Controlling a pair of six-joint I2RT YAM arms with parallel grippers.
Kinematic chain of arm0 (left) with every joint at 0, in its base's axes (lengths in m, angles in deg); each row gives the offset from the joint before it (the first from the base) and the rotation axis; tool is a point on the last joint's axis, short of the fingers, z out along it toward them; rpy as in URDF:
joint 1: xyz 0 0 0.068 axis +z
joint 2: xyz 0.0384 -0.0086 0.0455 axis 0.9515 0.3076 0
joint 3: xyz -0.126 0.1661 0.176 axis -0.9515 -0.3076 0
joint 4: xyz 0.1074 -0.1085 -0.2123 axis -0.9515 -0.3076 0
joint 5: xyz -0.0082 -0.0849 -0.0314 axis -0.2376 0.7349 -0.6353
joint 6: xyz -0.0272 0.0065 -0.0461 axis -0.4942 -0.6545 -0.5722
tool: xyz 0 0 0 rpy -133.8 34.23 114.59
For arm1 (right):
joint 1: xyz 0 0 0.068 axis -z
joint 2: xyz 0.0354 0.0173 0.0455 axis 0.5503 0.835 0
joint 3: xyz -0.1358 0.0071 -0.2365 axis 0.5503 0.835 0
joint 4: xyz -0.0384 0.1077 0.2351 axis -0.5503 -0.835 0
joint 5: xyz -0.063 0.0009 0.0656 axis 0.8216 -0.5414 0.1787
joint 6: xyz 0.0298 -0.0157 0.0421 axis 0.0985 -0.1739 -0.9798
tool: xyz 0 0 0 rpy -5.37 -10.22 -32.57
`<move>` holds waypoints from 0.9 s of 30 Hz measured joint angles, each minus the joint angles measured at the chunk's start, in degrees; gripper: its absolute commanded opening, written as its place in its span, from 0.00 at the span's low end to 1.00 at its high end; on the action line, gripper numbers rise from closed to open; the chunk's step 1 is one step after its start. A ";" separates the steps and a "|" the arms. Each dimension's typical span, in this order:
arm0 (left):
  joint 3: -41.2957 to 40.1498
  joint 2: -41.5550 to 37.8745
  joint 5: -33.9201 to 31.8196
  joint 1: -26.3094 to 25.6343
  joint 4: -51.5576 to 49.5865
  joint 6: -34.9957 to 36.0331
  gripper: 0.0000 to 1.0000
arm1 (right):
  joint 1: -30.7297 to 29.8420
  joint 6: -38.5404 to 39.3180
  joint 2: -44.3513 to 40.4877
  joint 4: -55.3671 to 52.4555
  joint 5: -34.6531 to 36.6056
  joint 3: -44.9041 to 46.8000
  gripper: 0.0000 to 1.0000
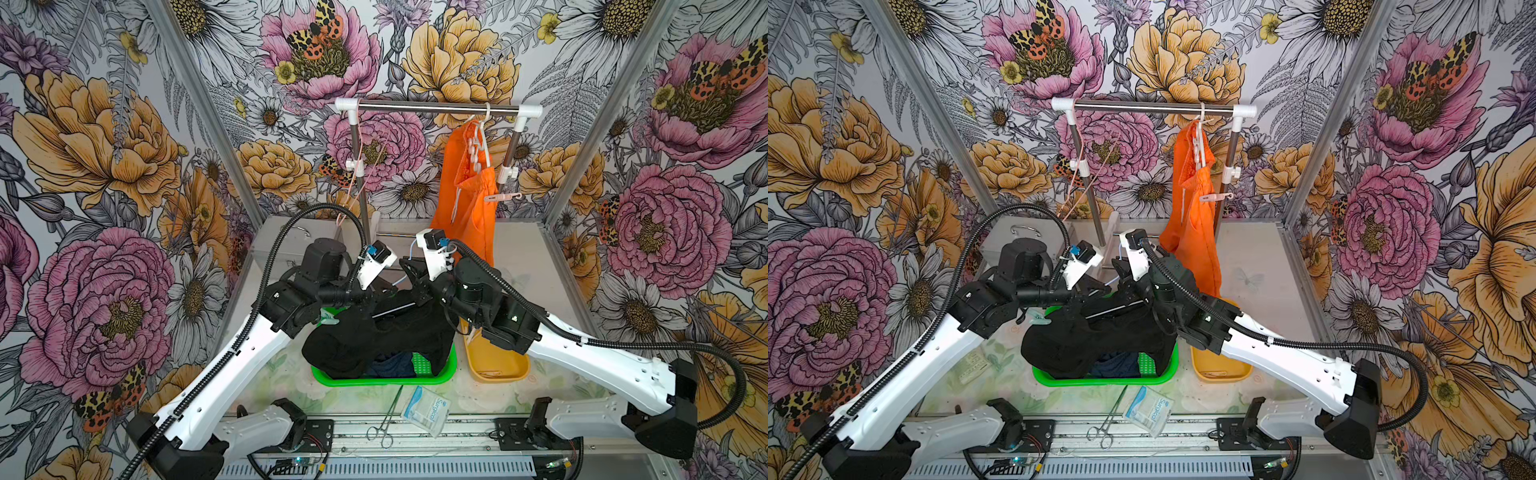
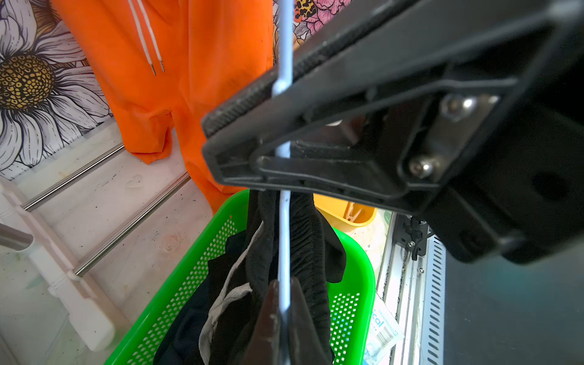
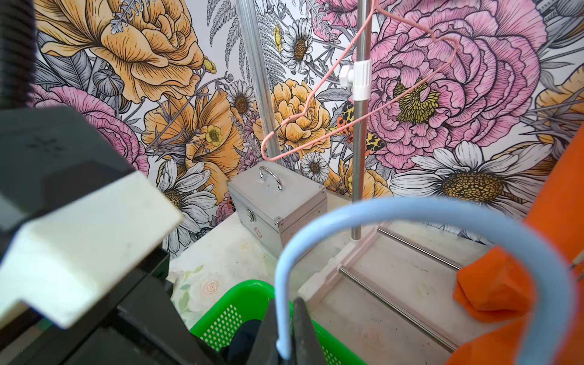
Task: Remove the clothespins securing shorts to the hanger
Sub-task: Remove the clothespin from the hanger.
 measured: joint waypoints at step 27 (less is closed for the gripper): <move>-3.28 -22.77 4.17 19.26 0.15 -5.90 0.82 | 2.82 1.46 0.00 -0.02 -5.95 1.92 0.00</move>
